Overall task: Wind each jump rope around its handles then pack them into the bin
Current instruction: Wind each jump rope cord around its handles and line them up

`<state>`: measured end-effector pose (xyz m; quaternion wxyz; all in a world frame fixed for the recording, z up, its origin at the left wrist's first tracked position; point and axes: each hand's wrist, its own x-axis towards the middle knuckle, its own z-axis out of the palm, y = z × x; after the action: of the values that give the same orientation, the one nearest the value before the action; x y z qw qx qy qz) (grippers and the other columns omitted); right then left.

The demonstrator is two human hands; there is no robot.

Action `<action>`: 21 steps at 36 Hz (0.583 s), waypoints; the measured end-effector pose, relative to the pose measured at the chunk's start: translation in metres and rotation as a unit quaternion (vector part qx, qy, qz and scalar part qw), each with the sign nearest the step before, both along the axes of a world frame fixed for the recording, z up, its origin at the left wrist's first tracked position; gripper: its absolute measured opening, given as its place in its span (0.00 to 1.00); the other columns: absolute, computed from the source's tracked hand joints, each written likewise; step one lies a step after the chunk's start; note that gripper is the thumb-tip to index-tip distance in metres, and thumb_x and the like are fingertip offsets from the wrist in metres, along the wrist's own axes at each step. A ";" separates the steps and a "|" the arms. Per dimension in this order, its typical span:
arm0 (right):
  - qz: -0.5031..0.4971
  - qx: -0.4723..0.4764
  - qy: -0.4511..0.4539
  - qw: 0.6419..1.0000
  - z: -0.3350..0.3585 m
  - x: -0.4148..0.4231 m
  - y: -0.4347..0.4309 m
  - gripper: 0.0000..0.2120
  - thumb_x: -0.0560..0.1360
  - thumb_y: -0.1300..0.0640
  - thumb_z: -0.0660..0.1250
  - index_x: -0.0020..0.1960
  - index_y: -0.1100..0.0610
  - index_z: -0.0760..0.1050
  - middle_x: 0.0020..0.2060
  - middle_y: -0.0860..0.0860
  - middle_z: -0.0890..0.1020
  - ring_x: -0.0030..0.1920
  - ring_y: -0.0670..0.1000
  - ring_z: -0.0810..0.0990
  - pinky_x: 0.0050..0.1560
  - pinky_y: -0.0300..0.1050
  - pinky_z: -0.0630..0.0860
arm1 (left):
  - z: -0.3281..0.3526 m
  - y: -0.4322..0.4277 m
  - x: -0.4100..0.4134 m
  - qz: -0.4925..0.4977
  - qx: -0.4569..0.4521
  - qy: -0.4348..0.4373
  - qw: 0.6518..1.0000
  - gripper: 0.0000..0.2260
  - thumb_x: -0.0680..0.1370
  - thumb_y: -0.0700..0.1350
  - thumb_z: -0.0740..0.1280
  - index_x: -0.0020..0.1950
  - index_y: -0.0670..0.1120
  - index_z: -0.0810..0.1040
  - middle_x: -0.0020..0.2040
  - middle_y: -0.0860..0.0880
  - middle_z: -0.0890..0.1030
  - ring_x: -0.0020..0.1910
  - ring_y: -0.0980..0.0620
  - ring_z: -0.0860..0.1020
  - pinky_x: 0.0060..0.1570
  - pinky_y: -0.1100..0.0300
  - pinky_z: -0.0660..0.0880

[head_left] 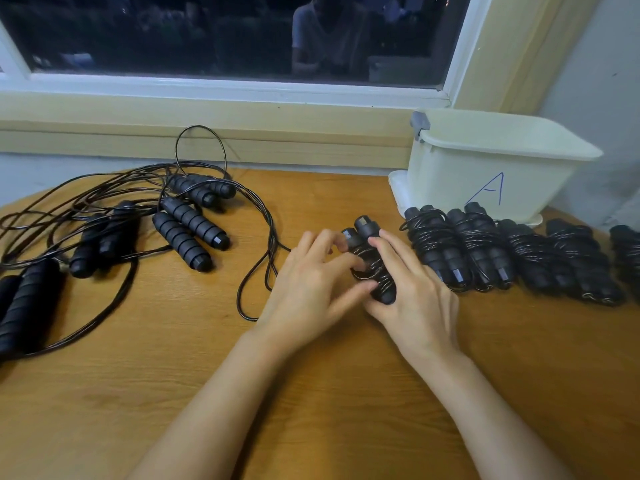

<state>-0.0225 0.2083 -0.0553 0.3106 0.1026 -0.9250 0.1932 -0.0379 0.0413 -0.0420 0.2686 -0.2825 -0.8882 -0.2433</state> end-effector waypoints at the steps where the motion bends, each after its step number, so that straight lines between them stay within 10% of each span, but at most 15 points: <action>1: 0.000 0.001 -0.005 1.000 0.000 0.000 0.000 0.35 0.64 0.49 0.75 0.71 0.46 0.72 0.71 0.38 0.71 0.47 0.54 0.83 0.38 0.47 0.80 | 0.000 0.000 0.000 -0.001 -0.013 0.003 1.000 0.14 0.77 0.58 0.66 0.52 0.48 0.78 0.56 0.49 0.72 0.53 0.50 0.69 0.47 0.53 0.74; 14: 0.010 0.061 0.024 0.998 0.006 0.006 -0.007 0.32 0.68 0.47 0.75 0.70 0.46 0.69 0.72 0.40 0.70 0.43 0.53 0.78 0.30 0.44 0.76 | 0.009 0.004 0.007 -0.036 0.292 -0.025 0.955 0.11 0.74 0.41 0.72 0.33 0.40 0.77 0.41 0.48 0.79 0.44 0.56 0.78 0.47 0.69 0.71; 21: 0.012 0.067 0.026 0.997 0.002 0.004 -0.008 0.34 0.66 0.52 0.77 0.70 0.46 0.71 0.71 0.40 0.71 0.43 0.53 0.78 0.30 0.44 0.78 | 0.023 0.010 0.009 -0.041 0.601 -0.359 0.713 0.09 0.75 0.37 0.71 0.35 0.38 0.76 0.35 0.43 0.80 0.34 0.54 0.81 0.37 0.65 0.77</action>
<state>-0.0184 0.1999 -0.0528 0.3251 0.1393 -0.9261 0.1313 -0.0287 0.0517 -0.0193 0.0327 0.0101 -0.5721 -0.8195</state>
